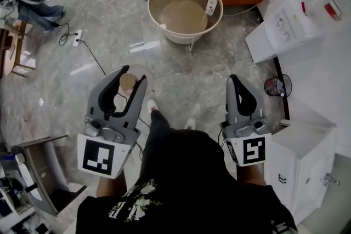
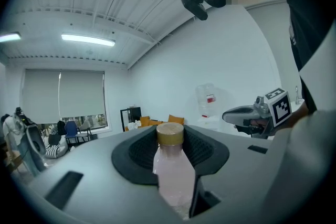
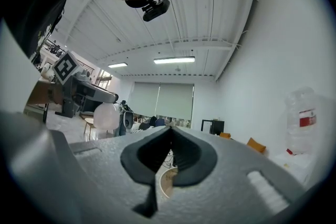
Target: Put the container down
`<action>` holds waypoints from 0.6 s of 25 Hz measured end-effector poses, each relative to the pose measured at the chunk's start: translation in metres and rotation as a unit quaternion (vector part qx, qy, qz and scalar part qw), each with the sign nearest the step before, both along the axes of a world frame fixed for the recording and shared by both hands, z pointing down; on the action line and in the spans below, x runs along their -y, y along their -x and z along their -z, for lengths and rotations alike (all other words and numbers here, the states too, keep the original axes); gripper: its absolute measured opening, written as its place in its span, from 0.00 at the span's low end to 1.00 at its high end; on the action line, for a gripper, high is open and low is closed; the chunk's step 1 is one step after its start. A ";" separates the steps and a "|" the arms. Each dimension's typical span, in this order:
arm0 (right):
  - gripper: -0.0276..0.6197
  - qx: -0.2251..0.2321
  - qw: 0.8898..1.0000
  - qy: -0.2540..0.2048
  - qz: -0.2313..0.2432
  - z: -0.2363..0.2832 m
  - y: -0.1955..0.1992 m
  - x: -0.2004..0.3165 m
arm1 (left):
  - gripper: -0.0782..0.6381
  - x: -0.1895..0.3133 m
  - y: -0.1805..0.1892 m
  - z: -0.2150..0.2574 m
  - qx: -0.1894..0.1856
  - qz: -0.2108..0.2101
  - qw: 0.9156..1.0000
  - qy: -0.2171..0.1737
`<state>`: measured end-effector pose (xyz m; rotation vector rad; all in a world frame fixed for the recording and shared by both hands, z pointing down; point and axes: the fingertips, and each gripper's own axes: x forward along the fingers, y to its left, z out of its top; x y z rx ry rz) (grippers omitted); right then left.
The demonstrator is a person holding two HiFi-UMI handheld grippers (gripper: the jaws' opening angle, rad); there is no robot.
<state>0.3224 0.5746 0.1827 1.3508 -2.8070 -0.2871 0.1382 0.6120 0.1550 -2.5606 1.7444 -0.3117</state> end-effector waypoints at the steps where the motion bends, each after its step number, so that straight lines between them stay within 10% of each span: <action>1: 0.04 0.001 1.000 -0.002 -0.002 0.001 0.005 0.004 | 0.32 0.003 0.006 0.001 -0.001 -0.002 1.000 0.002; 15: 0.04 0.005 1.000 0.003 -0.017 0.000 0.107 0.039 | 0.32 0.042 0.113 0.004 0.003 -0.019 1.000 -0.007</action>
